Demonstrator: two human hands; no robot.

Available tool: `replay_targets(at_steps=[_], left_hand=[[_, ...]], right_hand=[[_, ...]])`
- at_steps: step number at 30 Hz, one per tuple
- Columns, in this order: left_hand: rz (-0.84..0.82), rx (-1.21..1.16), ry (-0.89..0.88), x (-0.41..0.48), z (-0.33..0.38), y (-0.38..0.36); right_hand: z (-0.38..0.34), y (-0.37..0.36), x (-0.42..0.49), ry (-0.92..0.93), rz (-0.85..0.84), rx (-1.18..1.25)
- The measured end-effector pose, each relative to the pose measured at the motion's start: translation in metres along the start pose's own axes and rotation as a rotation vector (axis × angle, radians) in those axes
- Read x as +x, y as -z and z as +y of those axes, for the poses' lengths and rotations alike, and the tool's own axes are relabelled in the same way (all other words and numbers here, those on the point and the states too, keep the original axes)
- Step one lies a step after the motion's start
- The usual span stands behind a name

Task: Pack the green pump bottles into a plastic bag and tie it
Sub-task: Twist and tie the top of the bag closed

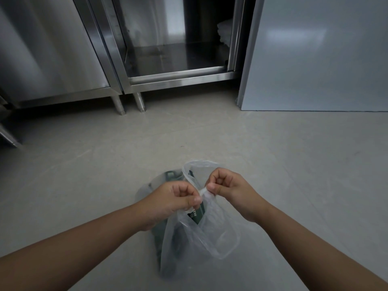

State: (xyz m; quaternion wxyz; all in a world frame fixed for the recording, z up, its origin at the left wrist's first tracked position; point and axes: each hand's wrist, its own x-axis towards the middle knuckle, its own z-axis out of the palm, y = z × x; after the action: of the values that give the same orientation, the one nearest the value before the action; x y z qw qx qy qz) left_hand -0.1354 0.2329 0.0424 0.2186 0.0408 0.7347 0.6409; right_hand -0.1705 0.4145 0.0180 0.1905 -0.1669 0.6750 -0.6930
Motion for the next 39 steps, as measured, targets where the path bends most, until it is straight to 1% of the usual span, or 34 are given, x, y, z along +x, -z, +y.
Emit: replay_targets(at_steps=[2,7,9,20,26,28,34,39], left_hand=[[0.035,0.027,-0.03,0.001,-0.002,-0.001],[0.186,0.155,-0.099,0.005,-0.007,-0.005],[0.215,0.208,-0.111,0.006,-0.006,-0.006],[0.234,0.394,-0.102,0.007,-0.012,-0.002],[0.212,0.496,-0.054,0.004,-0.009,-0.006],[0.198,0.458,-0.039,0.005,-0.008,-0.007],[0.119,0.18,-0.01,0.004,-0.004,-0.006],[0.03,0.036,0.015,0.001,0.0,-0.003]], right_hand=[[0.0,0.0,0.0,0.002,-0.005,0.013],[-0.004,-0.001,-0.001,0.005,-0.035,0.031],[-0.005,0.0,-0.002,0.0,-0.045,0.034],[-0.009,0.001,-0.004,-0.023,-0.102,0.074],[-0.013,0.0,-0.005,-0.031,-0.129,0.057],[-0.013,0.001,-0.005,-0.038,-0.131,0.053],[-0.016,0.004,-0.005,-0.061,-0.132,0.021],[-0.018,0.006,-0.005,-0.068,-0.107,-0.033]])
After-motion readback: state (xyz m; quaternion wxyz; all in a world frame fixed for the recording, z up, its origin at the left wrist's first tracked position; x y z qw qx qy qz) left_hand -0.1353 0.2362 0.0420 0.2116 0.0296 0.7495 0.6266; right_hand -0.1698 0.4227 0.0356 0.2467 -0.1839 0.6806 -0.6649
